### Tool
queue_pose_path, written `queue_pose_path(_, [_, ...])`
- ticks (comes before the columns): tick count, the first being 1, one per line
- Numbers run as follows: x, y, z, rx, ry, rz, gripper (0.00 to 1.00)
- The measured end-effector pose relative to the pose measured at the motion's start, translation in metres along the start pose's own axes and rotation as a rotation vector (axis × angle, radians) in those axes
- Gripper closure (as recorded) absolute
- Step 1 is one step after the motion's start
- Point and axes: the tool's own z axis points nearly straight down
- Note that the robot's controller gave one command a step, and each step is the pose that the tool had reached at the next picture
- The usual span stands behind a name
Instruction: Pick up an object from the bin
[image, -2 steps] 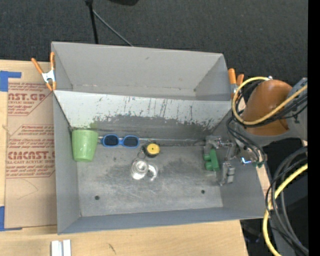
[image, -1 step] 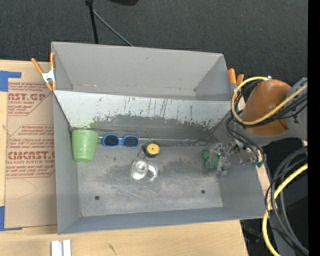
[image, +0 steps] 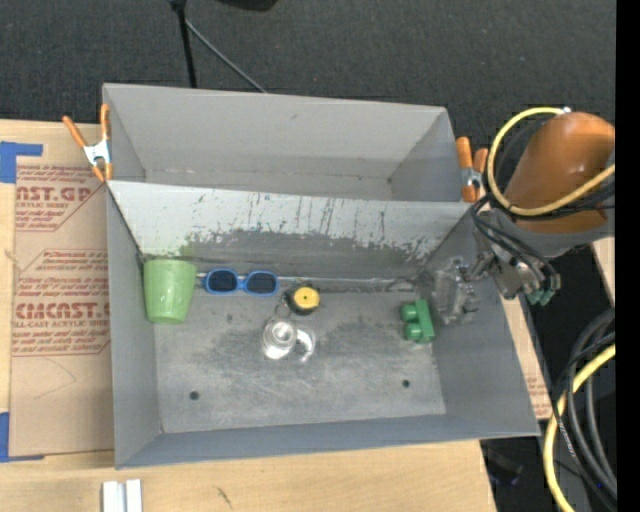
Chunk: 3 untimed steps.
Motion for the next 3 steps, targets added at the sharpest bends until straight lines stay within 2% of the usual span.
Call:
queue_pose_path(1, [0.001, 0.001, 0.005, -0.004, 0.006, 0.001, 0.0])
queue_pose_path(2, [-0.01, 0.021, 0.075, -0.008, 0.013, -0.06, 0.0])
queue_pose_path(3, [-0.023, 0.004, 0.101, -0.005, 0.007, -0.037, 0.0])
